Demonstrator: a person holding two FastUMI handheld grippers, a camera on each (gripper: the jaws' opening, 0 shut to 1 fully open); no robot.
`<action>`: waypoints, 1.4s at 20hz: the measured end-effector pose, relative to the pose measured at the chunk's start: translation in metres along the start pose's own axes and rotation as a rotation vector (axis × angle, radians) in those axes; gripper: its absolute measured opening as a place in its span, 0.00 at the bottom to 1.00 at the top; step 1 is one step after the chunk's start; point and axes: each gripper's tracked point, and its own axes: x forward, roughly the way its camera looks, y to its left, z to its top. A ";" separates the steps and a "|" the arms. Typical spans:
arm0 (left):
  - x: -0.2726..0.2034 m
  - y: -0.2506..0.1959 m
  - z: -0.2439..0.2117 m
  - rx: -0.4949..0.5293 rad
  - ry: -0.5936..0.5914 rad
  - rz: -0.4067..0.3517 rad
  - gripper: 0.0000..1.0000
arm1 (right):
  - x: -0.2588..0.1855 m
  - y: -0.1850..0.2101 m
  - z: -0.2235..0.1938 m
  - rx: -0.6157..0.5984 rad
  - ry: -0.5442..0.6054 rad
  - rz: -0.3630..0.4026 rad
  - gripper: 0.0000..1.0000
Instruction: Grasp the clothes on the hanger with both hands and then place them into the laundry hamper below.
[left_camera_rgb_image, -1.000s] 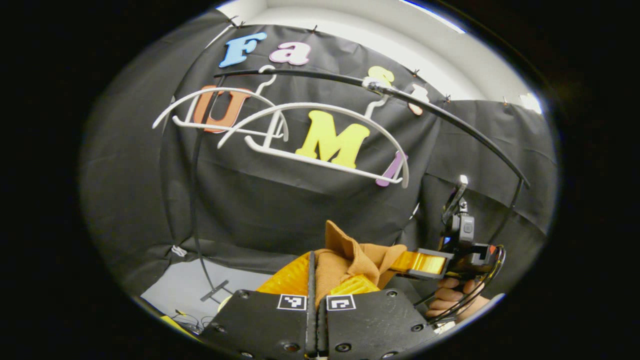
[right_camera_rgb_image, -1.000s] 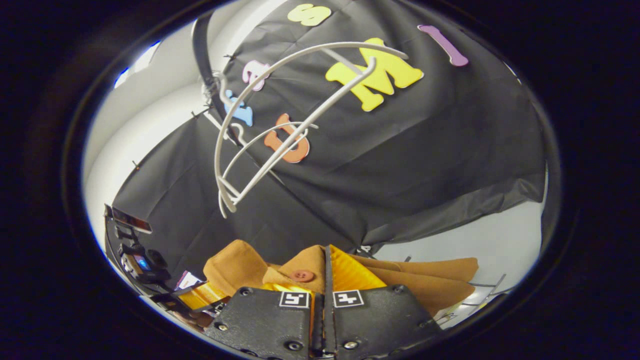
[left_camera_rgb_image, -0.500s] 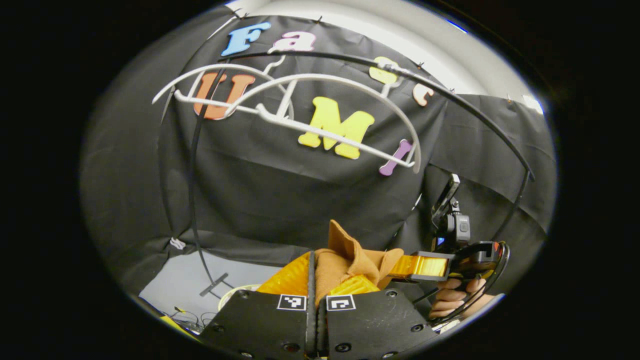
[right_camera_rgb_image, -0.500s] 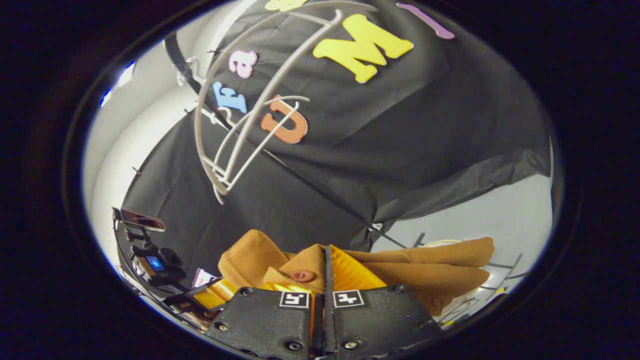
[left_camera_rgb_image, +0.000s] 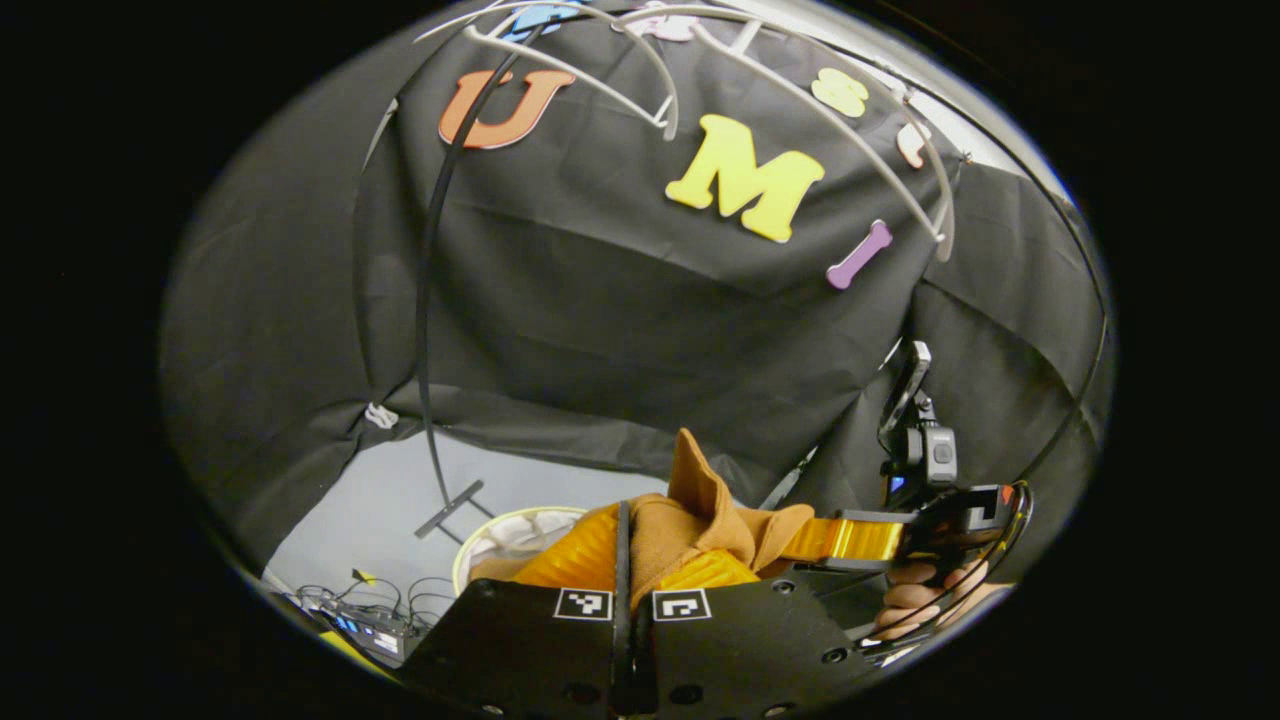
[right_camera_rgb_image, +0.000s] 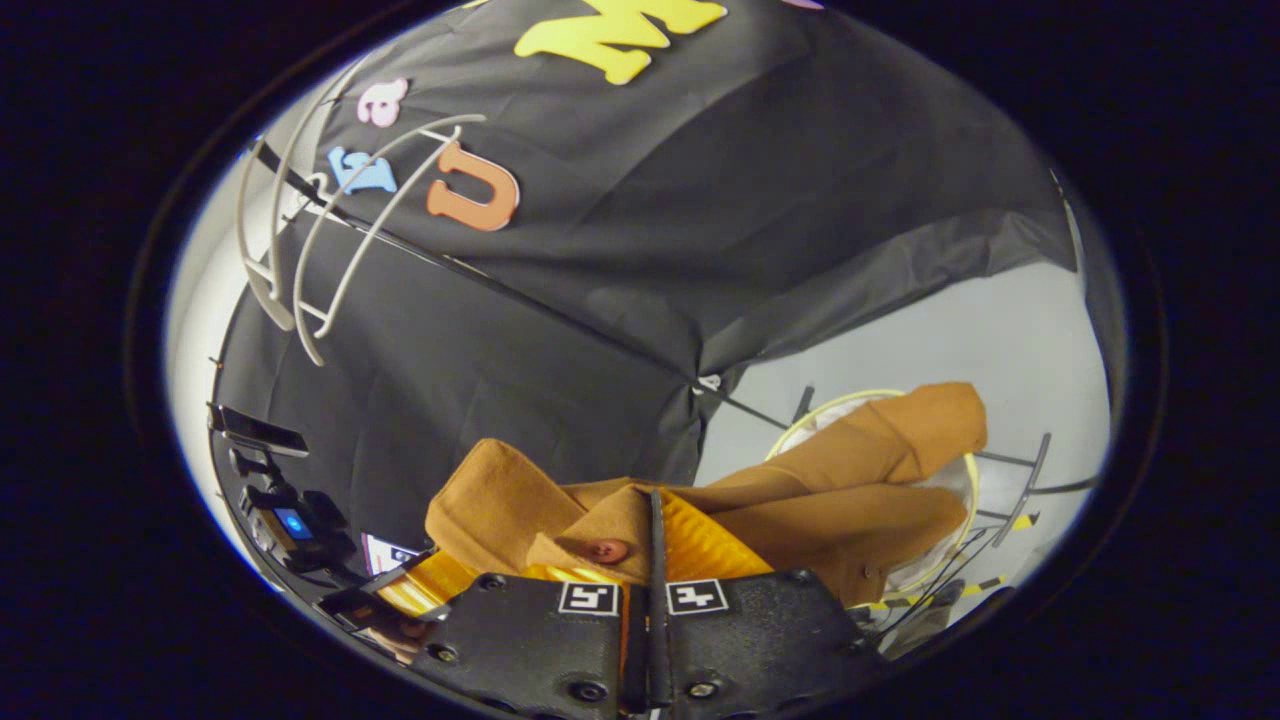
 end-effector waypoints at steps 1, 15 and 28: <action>0.005 0.004 -0.007 -0.004 0.018 0.005 0.01 | 0.009 -0.004 -0.002 0.005 0.010 -0.017 0.05; 0.040 0.040 -0.089 0.063 0.259 0.135 0.08 | 0.016 -0.093 -0.008 -0.247 0.054 -0.423 0.23; 0.008 -0.005 -0.092 -0.047 0.330 0.091 0.64 | -0.090 -0.056 0.031 -0.402 -0.173 -0.518 0.58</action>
